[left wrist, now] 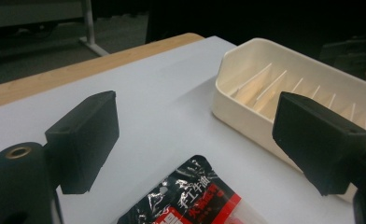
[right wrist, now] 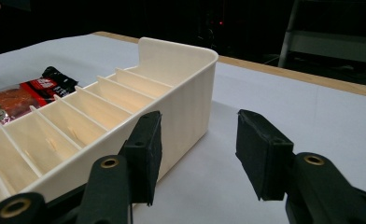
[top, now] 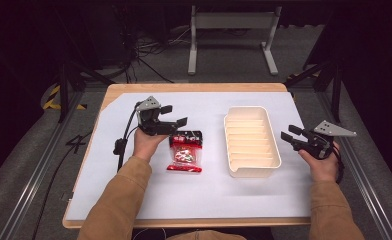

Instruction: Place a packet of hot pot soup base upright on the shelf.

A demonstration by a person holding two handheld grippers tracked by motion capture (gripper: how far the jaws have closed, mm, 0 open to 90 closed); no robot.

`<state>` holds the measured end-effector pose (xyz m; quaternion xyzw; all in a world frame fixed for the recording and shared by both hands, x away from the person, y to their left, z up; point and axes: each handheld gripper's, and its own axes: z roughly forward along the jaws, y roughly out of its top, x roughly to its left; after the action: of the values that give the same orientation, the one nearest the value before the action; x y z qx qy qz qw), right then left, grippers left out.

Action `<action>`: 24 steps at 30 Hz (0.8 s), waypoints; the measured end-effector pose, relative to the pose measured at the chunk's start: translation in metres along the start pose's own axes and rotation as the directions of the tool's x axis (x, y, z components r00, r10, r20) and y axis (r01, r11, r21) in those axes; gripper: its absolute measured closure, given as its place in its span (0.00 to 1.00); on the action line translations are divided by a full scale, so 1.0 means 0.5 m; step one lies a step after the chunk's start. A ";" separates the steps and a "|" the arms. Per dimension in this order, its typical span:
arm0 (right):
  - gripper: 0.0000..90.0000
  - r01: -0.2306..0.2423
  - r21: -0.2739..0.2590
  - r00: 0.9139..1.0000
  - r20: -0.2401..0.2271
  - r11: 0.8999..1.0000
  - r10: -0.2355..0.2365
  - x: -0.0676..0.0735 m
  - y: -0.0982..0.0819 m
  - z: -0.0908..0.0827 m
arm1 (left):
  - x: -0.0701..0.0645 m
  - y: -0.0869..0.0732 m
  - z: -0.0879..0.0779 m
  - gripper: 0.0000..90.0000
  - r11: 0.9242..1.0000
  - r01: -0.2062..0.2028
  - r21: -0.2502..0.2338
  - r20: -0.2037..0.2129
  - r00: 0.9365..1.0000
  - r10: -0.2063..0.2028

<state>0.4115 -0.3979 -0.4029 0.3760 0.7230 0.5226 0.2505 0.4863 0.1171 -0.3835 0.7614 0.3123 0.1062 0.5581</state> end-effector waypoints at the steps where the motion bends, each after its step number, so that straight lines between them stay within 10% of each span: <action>1: 0.56 0.000 -0.001 1.000 0.001 1.000 0.000 -0.001 0.000 -0.001 | 0.002 -0.005 0.004 0.18 1.000 0.004 0.007 0.000 1.000 -0.004; 14: 0.55 -0.020 0.004 1.000 -0.001 1.000 0.020 -0.005 -0.005 -0.001 | 0.039 -0.060 0.048 0.23 0.982 0.123 0.141 0.003 0.992 -0.125; 24: 0.54 -0.048 0.007 0.999 -0.017 0.999 0.048 -0.008 -0.007 -0.001 | 0.048 -0.081 0.060 0.33 0.969 0.131 0.209 -0.006 0.991 -0.133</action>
<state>0.4124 -0.4019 -0.4062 0.3898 0.7174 0.5294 0.2306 0.5060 0.1151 -0.4358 0.7938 0.3693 0.0323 0.4820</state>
